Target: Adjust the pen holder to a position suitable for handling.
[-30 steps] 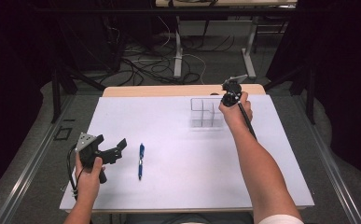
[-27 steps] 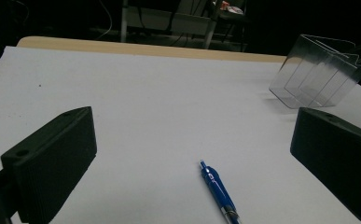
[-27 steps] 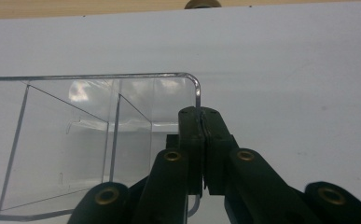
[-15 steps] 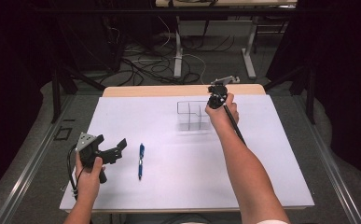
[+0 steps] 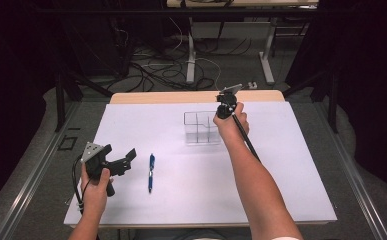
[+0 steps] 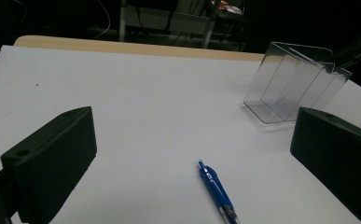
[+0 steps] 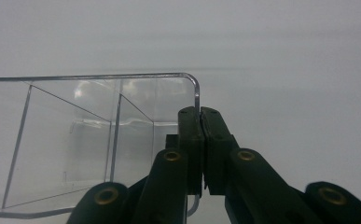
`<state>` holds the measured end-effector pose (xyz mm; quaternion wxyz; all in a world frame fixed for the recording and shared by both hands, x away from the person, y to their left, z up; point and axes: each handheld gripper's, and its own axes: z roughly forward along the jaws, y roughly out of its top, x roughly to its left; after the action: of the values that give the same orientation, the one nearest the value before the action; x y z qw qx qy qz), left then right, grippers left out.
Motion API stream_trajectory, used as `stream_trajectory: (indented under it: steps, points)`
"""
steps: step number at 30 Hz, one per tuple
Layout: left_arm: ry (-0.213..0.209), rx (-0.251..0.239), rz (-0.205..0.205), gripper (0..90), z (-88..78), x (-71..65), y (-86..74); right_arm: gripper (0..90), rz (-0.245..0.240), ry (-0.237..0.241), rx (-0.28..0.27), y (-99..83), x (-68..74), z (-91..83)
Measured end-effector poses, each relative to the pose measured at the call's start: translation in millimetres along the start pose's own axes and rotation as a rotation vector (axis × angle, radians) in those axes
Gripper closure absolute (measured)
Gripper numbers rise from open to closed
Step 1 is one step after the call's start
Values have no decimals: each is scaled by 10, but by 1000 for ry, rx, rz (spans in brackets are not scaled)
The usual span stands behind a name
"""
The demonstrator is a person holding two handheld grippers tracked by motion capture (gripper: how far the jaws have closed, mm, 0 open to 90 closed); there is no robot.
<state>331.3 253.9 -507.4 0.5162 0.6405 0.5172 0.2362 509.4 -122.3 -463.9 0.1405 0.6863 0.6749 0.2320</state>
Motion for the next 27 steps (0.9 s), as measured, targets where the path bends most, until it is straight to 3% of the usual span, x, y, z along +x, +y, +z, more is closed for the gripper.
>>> stream_trajectory:
  steps: [12, 18, 23, 25, 27]
  points:
    - [1, 0, 0, 2, -2, 1, -1, 879, -5, 18, 26, -43, 123, 53]
    - [-1, 1, 5, 2, 2, -11, -4, 871, 27, 48, 43, -53, 90, 48]
    - [-4, 5, 10, 2, 9, -31, -7, 868, 19, 56, 49, -71, 71, 43]
    - [-3, 5, 10, 2, 9, -31, -7, 860, 22, 75, 47, -75, 56, 43]
    - [-2, 5, 10, 2, 10, -25, -7, 797, 34, 124, 57, -83, 5, 64]
